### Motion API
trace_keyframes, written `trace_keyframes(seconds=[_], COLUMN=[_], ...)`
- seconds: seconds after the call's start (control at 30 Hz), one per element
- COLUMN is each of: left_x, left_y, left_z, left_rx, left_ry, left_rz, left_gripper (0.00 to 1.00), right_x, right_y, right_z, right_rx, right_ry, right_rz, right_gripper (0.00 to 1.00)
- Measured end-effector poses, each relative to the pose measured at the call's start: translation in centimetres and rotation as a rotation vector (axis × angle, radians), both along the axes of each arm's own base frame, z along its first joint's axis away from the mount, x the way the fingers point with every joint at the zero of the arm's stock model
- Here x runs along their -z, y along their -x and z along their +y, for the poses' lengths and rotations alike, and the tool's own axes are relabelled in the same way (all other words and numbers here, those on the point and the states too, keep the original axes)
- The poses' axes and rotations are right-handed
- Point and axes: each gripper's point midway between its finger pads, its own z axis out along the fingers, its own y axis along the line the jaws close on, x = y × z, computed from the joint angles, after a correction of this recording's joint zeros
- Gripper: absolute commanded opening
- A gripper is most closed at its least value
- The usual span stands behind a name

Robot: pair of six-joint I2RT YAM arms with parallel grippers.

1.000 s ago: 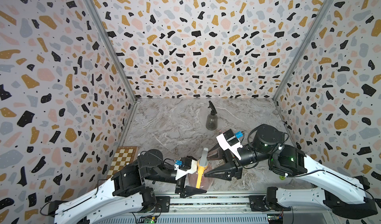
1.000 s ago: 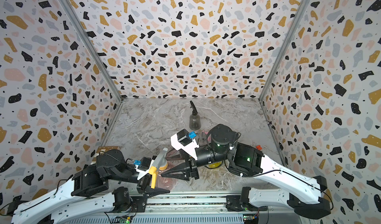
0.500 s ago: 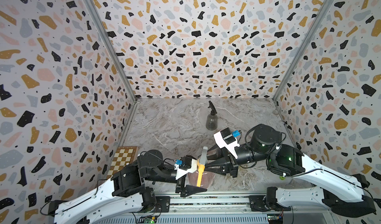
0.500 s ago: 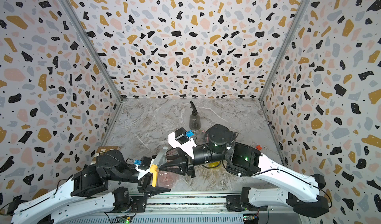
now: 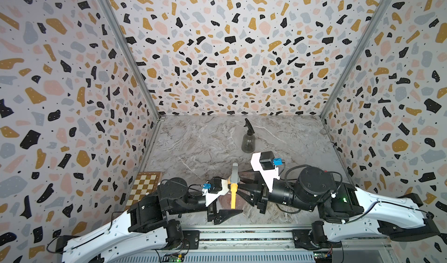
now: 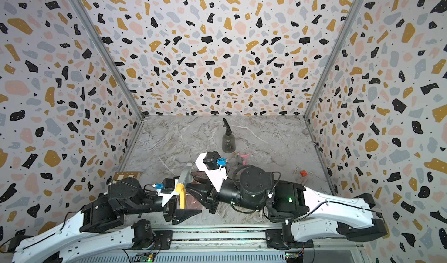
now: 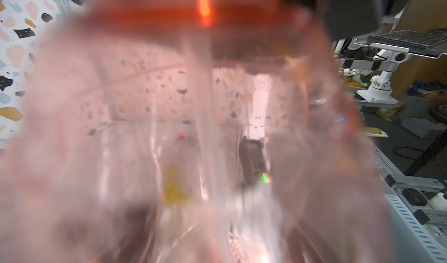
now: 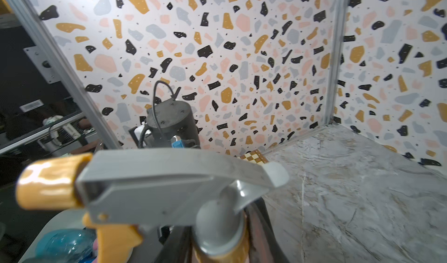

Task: Attach spray nozzles to spray bottles
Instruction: Screw the spray nozzle on the spray bottle.

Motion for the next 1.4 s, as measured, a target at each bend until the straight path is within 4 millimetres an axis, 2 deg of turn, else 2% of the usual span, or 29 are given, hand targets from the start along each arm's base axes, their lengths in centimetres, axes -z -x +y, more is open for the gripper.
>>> trace_keyframes(seconds=[0.07, 0.2, 0.3, 0.43, 0.57, 0.67, 0.8, 0.97, 1.4], left_x=[0.0, -0.1, -0.3, -0.7, -0.7, -0.7, -0.8, -0.8, -0.1], left_y=[-0.1, -0.1, 0.1, 1.0, 2.9, 4.3, 5.6, 6.5, 6.4], left_z=[0.0, 0.0, 0.1, 0.4, 0.3, 0.3, 0.3, 0.4, 0.3], left_rx=[-0.008, -0.007, 0.007, 0.054, 0.164, 0.247, 0.328, 0.38, 0.379], left_ry=[0.0, 0.003, 0.012, 0.026, 0.027, 0.029, 0.025, 0.018, -0.009], left_rz=[0.005, 0.004, -0.011, -0.016, 0.001, 0.014, 0.033, 0.047, 0.066], left_gripper=[0.0, 0.0, 0.0, 0.0, 0.0, 0.0, 0.0, 0.0, 0.0], right_x=[0.0, -0.6, -0.6, -1.4, -2.6, -2.7, -2.2, -0.8, -1.0], right_y=[-0.3, 0.0, 1.3, 3.0, 1.9, 1.8, 3.4, 4.0, 4.8], right_z=[-0.1, -0.8, -1.5, -3.5, -5.8, -6.2, -5.8, -4.1, -2.7], right_rx=[0.031, 0.025, -0.042, -0.171, -0.248, -0.32, -0.45, -0.537, -0.618], right_ry=[0.001, -0.007, 0.014, 0.005, -0.032, -0.038, -0.031, 0.003, -0.024], right_rz=[0.006, -0.01, -0.045, -0.081, -0.106, -0.106, -0.095, -0.056, -0.024], right_gripper=[0.26, 0.54, 0.62, 0.64, 0.63, 0.62, 0.6, 0.55, 0.45])
